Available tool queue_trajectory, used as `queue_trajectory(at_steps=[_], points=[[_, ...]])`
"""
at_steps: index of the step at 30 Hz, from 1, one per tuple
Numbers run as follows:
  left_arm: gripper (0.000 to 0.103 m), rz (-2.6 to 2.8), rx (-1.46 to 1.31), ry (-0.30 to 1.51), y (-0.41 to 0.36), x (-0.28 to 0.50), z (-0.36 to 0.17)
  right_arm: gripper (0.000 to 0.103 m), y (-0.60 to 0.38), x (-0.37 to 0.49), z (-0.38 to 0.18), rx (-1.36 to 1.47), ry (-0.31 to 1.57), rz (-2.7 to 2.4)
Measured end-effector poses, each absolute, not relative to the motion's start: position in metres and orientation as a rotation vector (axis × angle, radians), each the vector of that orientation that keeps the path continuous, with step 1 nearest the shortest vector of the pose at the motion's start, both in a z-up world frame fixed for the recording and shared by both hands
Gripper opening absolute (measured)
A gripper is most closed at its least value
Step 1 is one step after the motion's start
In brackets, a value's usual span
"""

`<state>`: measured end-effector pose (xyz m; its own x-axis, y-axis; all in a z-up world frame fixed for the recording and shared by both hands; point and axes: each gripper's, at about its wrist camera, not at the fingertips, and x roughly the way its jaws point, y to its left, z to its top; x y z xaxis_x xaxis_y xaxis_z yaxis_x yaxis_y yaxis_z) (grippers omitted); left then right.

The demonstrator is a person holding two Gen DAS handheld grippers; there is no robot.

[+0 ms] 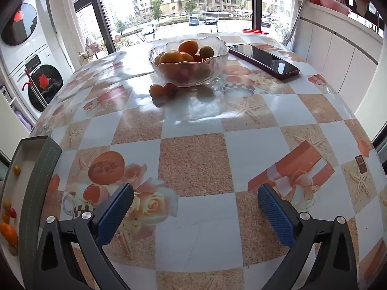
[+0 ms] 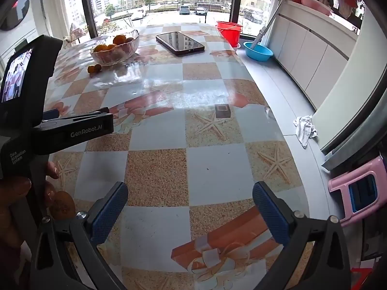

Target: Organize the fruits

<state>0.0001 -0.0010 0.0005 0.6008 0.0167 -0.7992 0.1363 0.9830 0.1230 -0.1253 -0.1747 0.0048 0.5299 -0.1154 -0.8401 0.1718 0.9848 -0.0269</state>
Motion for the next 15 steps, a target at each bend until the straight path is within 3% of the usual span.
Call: queue_trajectory(at_steps=[15], points=[[0.103, -0.106, 0.051, 0.963, 0.000, 0.013, -0.004, 0.103, -0.173, -0.125, 0.004, 0.064, 0.990, -0.170]])
